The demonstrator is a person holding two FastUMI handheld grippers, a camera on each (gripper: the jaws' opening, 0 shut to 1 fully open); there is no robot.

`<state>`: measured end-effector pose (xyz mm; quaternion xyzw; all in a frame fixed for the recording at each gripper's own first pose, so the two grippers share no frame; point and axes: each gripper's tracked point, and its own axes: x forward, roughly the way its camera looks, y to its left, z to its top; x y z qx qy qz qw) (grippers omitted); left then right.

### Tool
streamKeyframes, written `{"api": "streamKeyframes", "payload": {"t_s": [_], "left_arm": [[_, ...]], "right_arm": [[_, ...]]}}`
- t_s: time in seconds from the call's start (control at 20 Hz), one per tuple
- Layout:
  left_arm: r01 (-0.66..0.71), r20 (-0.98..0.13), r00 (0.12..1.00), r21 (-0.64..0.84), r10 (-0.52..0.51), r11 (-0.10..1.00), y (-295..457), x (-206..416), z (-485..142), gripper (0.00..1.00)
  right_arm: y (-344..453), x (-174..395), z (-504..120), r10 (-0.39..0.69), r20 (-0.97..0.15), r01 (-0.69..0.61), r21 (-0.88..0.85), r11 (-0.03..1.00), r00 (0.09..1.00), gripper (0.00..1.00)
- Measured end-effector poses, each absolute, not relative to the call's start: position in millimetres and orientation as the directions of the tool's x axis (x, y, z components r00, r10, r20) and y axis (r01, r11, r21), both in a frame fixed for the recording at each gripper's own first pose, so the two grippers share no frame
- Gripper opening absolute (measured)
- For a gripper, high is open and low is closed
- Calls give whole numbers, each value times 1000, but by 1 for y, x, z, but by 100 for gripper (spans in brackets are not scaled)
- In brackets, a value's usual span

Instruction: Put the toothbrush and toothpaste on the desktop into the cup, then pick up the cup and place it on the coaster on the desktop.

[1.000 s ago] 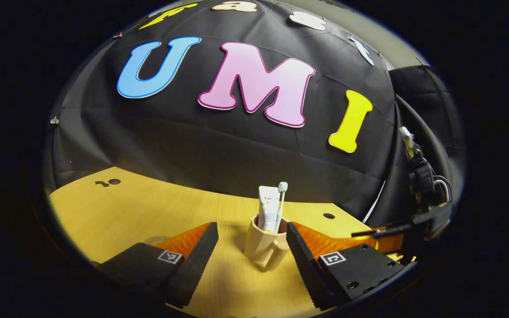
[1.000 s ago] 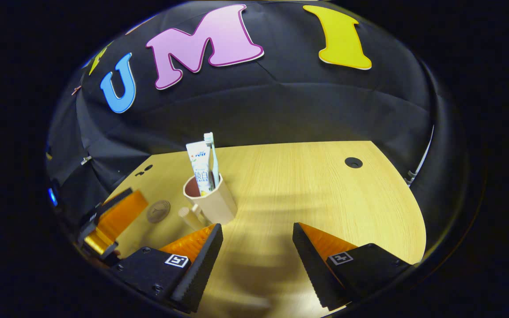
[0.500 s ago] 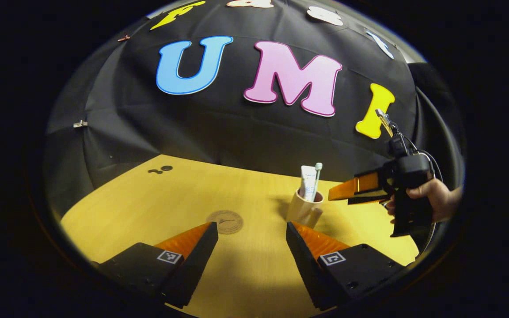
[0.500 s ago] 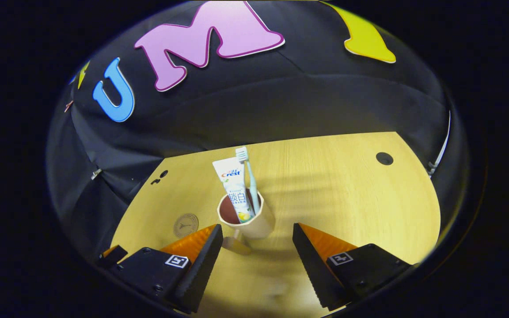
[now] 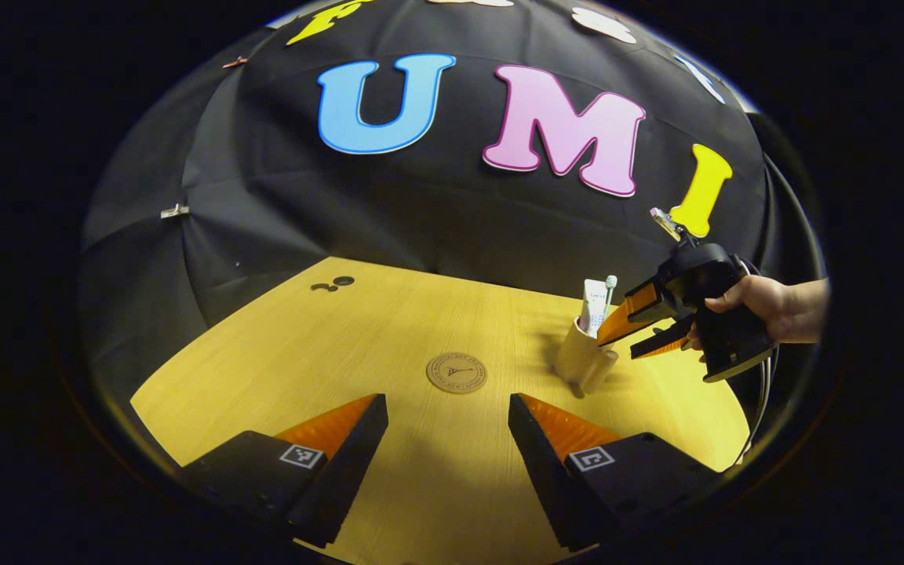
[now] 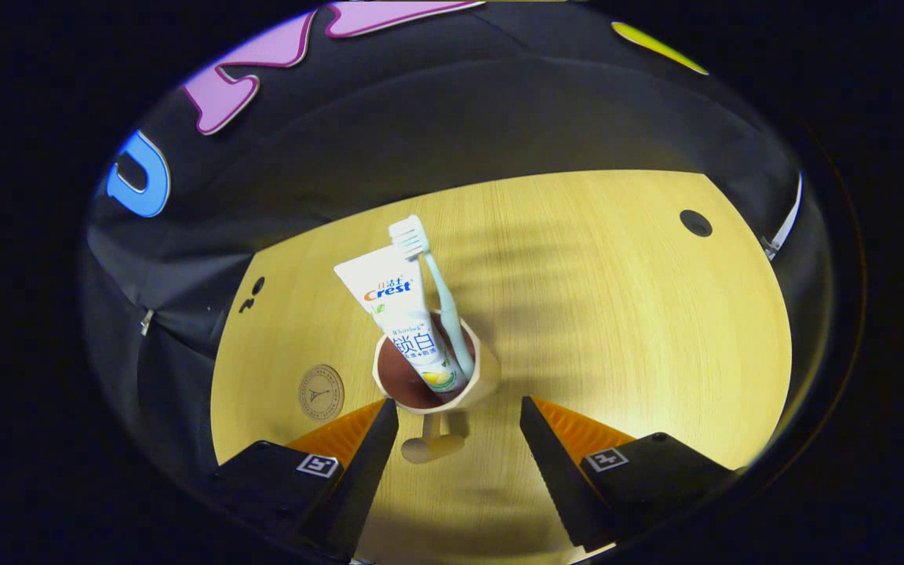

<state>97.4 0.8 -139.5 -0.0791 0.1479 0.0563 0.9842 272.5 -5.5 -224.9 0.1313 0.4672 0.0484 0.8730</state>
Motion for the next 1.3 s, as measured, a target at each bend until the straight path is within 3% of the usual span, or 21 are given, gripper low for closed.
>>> {"api": "streamKeyframes", "payload": {"t_s": [0.45, 1.0, 1.2, 1.25, 1.3], "left_arm": [[-206, -340, 930, -174, 137, 963, 36, 75, -147, 98], [-264, -399, 902, -205, 166, 942, 45, 62, -175, 98], [-276, -425, 890, -208, 167, 938, 44, 54, -182, 98], [-274, -427, 889, -208, 165, 939, 43, 53, -182, 98], [-273, -429, 888, -204, 165, 940, 42, 53, -183, 98]], "right_arm": [[37, 271, -225, 271, -853, 58, 330, 942, 446, 95], [36, 281, -272, 198, -916, 166, 269, 949, 349, 92], [39, 282, -278, 194, -920, 162, 261, 952, 339, 85], [41, 280, -280, 203, -918, 162, 270, 949, 340, 81], [45, 280, -278, 217, -917, 150, 280, 948, 335, 66]]}}
